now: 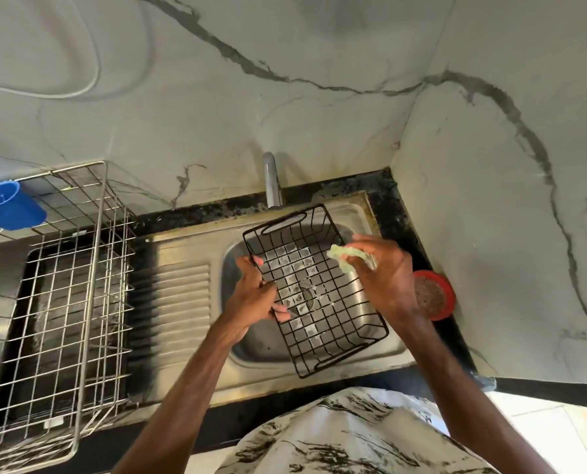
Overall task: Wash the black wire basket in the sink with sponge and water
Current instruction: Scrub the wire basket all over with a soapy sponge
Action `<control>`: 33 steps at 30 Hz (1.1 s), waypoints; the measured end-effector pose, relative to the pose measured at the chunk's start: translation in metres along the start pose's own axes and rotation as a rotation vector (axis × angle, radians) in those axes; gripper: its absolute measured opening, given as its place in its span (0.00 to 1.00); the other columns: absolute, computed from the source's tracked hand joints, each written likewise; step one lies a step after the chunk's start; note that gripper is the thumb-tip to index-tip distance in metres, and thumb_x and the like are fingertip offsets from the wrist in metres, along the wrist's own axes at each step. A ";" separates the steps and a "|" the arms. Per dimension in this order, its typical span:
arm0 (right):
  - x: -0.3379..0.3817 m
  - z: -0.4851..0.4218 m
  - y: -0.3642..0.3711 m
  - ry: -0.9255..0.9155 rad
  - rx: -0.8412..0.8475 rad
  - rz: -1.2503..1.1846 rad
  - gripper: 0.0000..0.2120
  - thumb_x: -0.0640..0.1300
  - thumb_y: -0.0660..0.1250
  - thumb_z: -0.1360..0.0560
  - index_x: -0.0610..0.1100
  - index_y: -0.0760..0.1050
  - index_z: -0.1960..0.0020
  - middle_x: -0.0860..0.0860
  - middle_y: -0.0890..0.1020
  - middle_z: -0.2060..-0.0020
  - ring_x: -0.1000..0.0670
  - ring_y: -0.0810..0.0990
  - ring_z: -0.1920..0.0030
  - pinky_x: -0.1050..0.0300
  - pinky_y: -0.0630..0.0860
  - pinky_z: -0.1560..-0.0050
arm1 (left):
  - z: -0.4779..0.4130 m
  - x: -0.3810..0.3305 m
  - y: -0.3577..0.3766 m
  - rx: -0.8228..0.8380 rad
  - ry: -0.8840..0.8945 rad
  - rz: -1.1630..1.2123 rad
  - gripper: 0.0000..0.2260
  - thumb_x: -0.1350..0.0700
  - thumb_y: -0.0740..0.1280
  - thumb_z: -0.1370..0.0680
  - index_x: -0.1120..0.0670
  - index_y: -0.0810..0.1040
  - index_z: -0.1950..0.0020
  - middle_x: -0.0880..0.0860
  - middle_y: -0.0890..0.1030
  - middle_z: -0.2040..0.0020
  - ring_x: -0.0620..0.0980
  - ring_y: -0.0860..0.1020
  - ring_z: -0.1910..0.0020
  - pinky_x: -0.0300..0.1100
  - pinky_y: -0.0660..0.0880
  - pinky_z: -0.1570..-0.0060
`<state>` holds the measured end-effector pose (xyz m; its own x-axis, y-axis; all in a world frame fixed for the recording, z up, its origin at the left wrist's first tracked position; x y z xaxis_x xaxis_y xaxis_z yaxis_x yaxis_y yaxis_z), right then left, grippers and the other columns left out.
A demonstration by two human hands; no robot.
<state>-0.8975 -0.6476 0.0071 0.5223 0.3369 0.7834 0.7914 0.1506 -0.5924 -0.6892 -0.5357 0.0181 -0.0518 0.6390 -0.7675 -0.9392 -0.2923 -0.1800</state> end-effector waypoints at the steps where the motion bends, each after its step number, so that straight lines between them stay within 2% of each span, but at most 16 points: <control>1: 0.009 -0.002 -0.003 -0.090 -0.040 0.059 0.08 0.45 0.73 0.22 0.45 0.85 0.44 0.51 0.85 0.45 0.53 0.82 0.44 0.57 0.81 0.44 | 0.002 0.000 0.002 0.012 -0.001 0.003 0.20 0.69 0.55 0.18 0.45 0.60 0.38 0.63 0.69 0.36 0.66 0.87 0.58 0.55 0.85 0.60; 3: 0.031 -0.010 -0.004 -0.253 -0.038 0.093 0.08 0.41 0.71 0.21 0.46 0.84 0.43 0.52 0.85 0.46 0.55 0.82 0.45 0.61 0.79 0.43 | 0.003 -0.002 0.004 0.019 0.021 -0.037 0.19 0.69 0.55 0.18 0.47 0.59 0.36 0.63 0.67 0.36 0.64 0.87 0.60 0.55 0.85 0.60; 5: 0.043 -0.023 0.013 -0.375 0.083 0.155 0.12 0.35 0.70 0.22 0.46 0.84 0.42 0.51 0.86 0.46 0.55 0.84 0.48 0.61 0.81 0.47 | 0.003 -0.005 0.009 0.032 0.040 -0.123 0.18 0.69 0.54 0.18 0.51 0.57 0.35 0.59 0.68 0.42 0.67 0.86 0.60 0.63 0.84 0.55; 7: 0.037 -0.037 0.040 -0.409 0.232 0.348 0.16 0.32 0.69 0.25 0.46 0.82 0.40 0.48 0.84 0.45 0.49 0.84 0.48 0.54 0.83 0.50 | 0.006 -0.010 0.017 0.039 0.064 -0.187 0.16 0.69 0.53 0.19 0.54 0.57 0.35 0.55 0.67 0.49 0.69 0.85 0.61 0.67 0.83 0.56; 8: 0.028 -0.043 0.052 -0.404 0.296 0.452 0.18 0.32 0.69 0.26 0.46 0.81 0.39 0.46 0.83 0.43 0.46 0.83 0.46 0.51 0.83 0.48 | 0.008 -0.012 0.021 0.034 0.079 -0.208 0.16 0.69 0.54 0.19 0.54 0.57 0.36 0.56 0.68 0.50 0.69 0.85 0.63 0.67 0.83 0.59; 10: 0.014 -0.048 0.065 -0.355 0.441 0.589 0.16 0.36 0.66 0.23 0.44 0.79 0.36 0.43 0.80 0.39 0.43 0.79 0.39 0.50 0.79 0.41 | 0.009 -0.016 0.025 0.000 0.111 -0.252 0.16 0.68 0.54 0.18 0.53 0.58 0.36 0.64 0.72 0.44 0.66 0.85 0.65 0.62 0.84 0.64; 12: 0.005 -0.046 0.068 -0.369 0.555 0.669 0.15 0.37 0.61 0.20 0.41 0.77 0.35 0.41 0.76 0.36 0.40 0.75 0.36 0.48 0.76 0.40 | 0.008 -0.017 0.025 -0.010 0.121 -0.241 0.16 0.69 0.55 0.19 0.54 0.58 0.36 0.68 0.70 0.35 0.62 0.85 0.68 0.52 0.84 0.70; 14: 0.003 -0.037 0.068 -0.339 0.571 0.731 0.18 0.34 0.63 0.21 0.40 0.73 0.32 0.40 0.72 0.32 0.40 0.72 0.33 0.47 0.78 0.41 | 0.006 -0.017 0.027 0.020 0.111 -0.195 0.16 0.70 0.54 0.19 0.54 0.57 0.37 0.66 0.67 0.33 0.62 0.85 0.69 0.52 0.84 0.68; 17: -0.003 -0.016 0.070 -0.292 0.561 0.803 0.24 0.34 0.68 0.24 0.39 0.70 0.29 0.42 0.71 0.33 0.46 0.74 0.36 0.55 0.81 0.45 | 0.005 -0.014 0.027 0.025 0.084 -0.167 0.18 0.70 0.54 0.18 0.58 0.56 0.30 0.61 0.69 0.43 0.61 0.87 0.64 0.58 0.85 0.58; 20: -0.014 0.009 0.068 -0.233 0.633 0.845 0.19 0.37 0.66 0.22 0.37 0.70 0.32 0.40 0.71 0.37 0.45 0.74 0.40 0.54 0.79 0.44 | -0.001 -0.007 0.023 0.030 0.072 -0.135 0.14 0.70 0.53 0.19 0.56 0.62 0.38 0.60 0.72 0.51 0.61 0.87 0.62 0.72 0.80 0.50; 21: -0.014 0.014 0.066 -0.206 0.660 0.826 0.16 0.36 0.65 0.21 0.38 0.71 0.34 0.40 0.73 0.38 0.45 0.75 0.41 0.54 0.78 0.44 | -0.003 -0.006 0.022 0.025 0.062 -0.119 0.16 0.70 0.53 0.19 0.56 0.60 0.34 0.59 0.72 0.51 0.62 0.87 0.61 0.72 0.80 0.49; 23: -0.010 0.018 0.061 -0.209 0.669 0.827 0.14 0.35 0.64 0.20 0.40 0.73 0.35 0.43 0.76 0.41 0.47 0.78 0.43 0.56 0.79 0.46 | -0.004 -0.005 0.020 0.013 0.050 -0.114 0.24 0.70 0.52 0.18 0.57 0.52 0.25 0.65 0.73 0.42 0.62 0.87 0.62 0.62 0.84 0.53; 26: 0.010 -0.004 0.054 -0.223 0.534 0.749 0.12 0.35 0.64 0.21 0.41 0.77 0.39 0.44 0.78 0.43 0.46 0.79 0.45 0.53 0.79 0.48 | -0.002 -0.008 0.017 0.024 0.108 -0.090 0.21 0.71 0.52 0.18 0.56 0.53 0.28 0.75 0.71 0.37 0.62 0.87 0.63 0.50 0.85 0.61; 29: 0.020 -0.029 0.062 -0.230 0.439 0.820 0.24 0.40 0.72 0.26 0.43 0.73 0.32 0.44 0.73 0.36 0.48 0.75 0.38 0.56 0.80 0.42 | 0.000 -0.016 0.018 0.036 0.152 -0.080 0.17 0.70 0.52 0.18 0.55 0.54 0.33 0.74 0.71 0.38 0.63 0.86 0.63 0.49 0.85 0.64; 31: 0.022 -0.032 0.070 -0.199 0.474 0.799 0.30 0.39 0.75 0.28 0.41 0.70 0.29 0.42 0.68 0.32 0.46 0.73 0.34 0.56 0.81 0.44 | -0.001 -0.018 0.019 0.026 0.155 -0.078 0.18 0.70 0.52 0.18 0.56 0.54 0.31 0.71 0.71 0.39 0.62 0.87 0.64 0.47 0.85 0.65; 33: 0.019 -0.020 0.070 -0.222 0.529 0.822 0.30 0.39 0.73 0.25 0.41 0.66 0.27 0.41 0.64 0.30 0.46 0.73 0.33 0.59 0.80 0.44 | -0.003 -0.018 0.020 0.017 0.152 -0.073 0.18 0.71 0.53 0.18 0.56 0.54 0.31 0.65 0.73 0.44 0.62 0.87 0.64 0.50 0.85 0.65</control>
<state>-0.8258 -0.6491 -0.0162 0.7299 0.6797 0.0727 -0.0594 0.1690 -0.9838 -0.7057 -0.5549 0.0262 0.0678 0.5431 -0.8369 -0.9443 -0.2357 -0.2295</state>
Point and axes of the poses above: each hand's wrist, its own z-axis away from the middle knuckle, its own y-axis out of the palm, x = y × z, the point moved 2 cm from there along -z, towards the middle knuckle
